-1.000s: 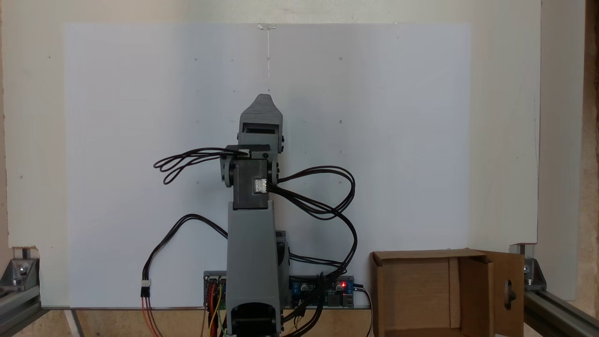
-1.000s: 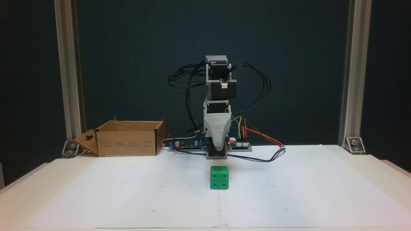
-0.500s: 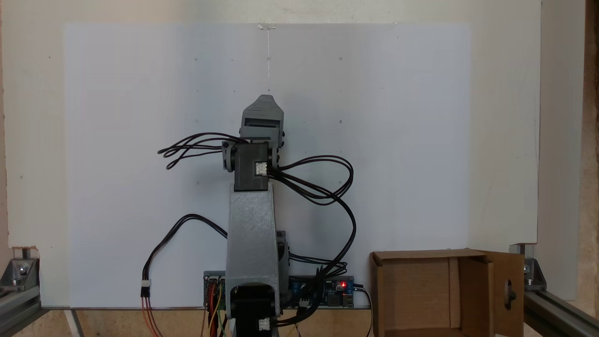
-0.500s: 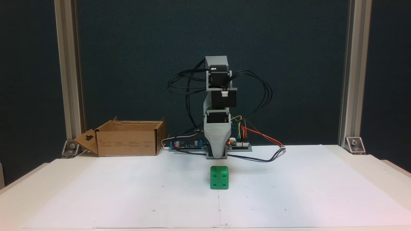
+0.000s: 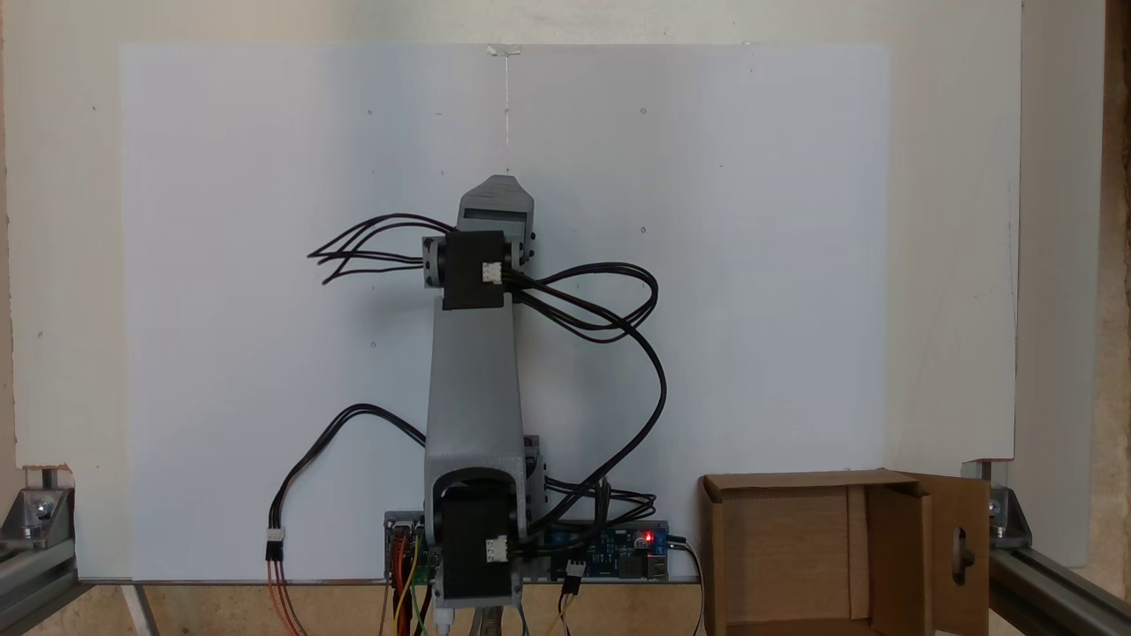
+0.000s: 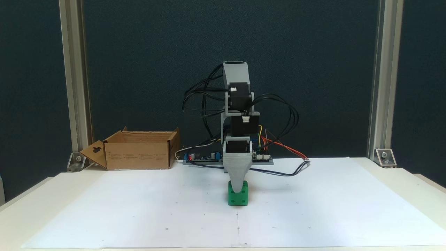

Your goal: Grasp a green dice and put it in the bin.

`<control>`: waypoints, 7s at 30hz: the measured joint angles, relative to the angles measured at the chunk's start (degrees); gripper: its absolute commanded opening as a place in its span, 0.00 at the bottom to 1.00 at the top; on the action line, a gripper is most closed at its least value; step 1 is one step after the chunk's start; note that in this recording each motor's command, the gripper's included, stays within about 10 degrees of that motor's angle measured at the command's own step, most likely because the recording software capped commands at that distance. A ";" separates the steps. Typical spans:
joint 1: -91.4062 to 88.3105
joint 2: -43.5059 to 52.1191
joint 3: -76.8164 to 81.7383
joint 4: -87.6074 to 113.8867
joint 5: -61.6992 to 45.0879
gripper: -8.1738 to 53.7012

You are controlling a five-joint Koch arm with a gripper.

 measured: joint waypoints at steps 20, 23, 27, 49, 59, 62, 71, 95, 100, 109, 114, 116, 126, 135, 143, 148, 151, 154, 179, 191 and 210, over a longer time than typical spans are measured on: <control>-0.09 -4.31 0.00 -1.49 0.35 0.81; -0.09 -4.66 0.00 -1.49 0.35 0.81; -0.09 -5.63 0.00 -1.58 0.35 0.81; 1.49 -6.33 0.00 -3.25 0.44 0.81; 2.29 -6.50 -0.62 -3.78 0.44 0.77; 2.29 -6.77 -0.62 -3.60 0.35 0.77; 1.85 -7.38 -1.14 -3.43 0.35 0.67; 1.76 -6.15 -1.05 -0.44 0.44 0.33; 3.34 0.53 -5.62 6.59 0.44 0.33; 8.53 5.89 -33.40 30.23 0.44 0.33; 9.84 7.82 -37.27 36.47 0.44 0.33; 10.90 8.17 -37.27 36.65 0.44 0.33; 25.84 8.35 -37.27 37.18 -1.49 0.33; 60.12 8.00 -37.27 36.83 -14.94 0.33; 85.96 0.79 -37.18 30.15 -25.58 0.33; 96.42 -5.19 -38.85 26.10 -29.79 0.33; 100.90 -8.70 -38.76 22.50 -31.90 0.33; 103.97 -11.16 -38.85 18.81 -33.75 0.33; 99.76 -2.29 -38.76 11.51 -26.02 0.83; 54.05 11.25 -38.76 11.60 -15.47 0.84; 5.36 22.32 -15.56 -4.57 -9.14 0.85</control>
